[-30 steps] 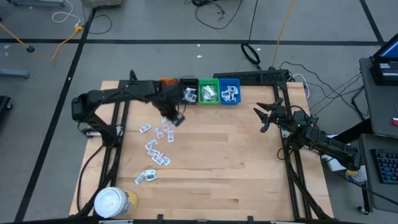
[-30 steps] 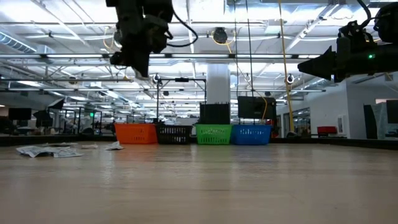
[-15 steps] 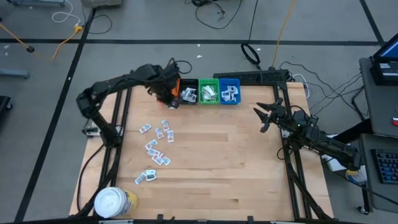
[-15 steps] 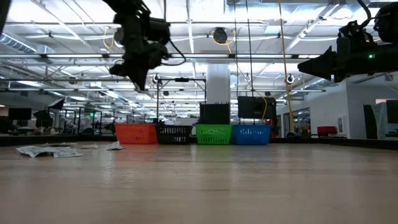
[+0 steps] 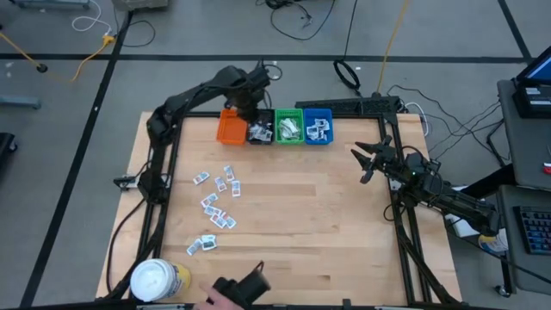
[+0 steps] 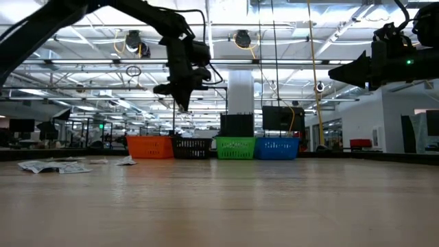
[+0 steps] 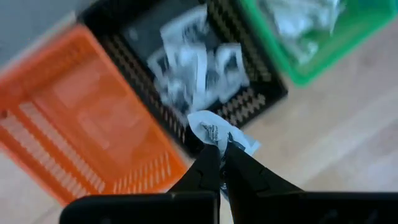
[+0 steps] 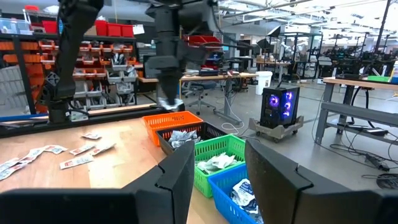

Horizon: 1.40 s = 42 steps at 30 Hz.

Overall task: Pick & Place First Aid Supplies
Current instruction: Put the blue packet into the black bin

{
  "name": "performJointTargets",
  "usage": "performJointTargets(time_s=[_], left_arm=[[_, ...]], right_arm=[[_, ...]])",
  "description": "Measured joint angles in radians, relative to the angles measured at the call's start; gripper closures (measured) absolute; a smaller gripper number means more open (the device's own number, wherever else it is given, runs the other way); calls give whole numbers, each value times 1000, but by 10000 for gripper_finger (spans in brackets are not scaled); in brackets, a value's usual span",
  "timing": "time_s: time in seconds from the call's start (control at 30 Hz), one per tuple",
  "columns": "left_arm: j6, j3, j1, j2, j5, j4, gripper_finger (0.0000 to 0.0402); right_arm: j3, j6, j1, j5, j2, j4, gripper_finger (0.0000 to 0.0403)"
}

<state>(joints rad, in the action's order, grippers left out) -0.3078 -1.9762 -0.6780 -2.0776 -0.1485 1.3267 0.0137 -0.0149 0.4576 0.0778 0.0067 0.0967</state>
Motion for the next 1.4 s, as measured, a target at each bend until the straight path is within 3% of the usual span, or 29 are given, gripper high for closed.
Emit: performJointTargets(time_s=[0.17,0.77,0.9,1.2,1.4], left_arm=[[13,-92,-18,-62,24,8,396],[16,-92,-22,-208,106,-2,389],[-9,-92,-17,-207,106,-24,349],[-1,-92,-16,-193,104,-39,213],[-19,-91,-11,-118,89,-18,181]], right_arm=[[0,0,0,0,0,0,264],[0,0,0,0,0,0,264],[0,0,0,0,0,0,264],[0,0,0,0,0,0,264],[0,0,0,0,0,0,264]])
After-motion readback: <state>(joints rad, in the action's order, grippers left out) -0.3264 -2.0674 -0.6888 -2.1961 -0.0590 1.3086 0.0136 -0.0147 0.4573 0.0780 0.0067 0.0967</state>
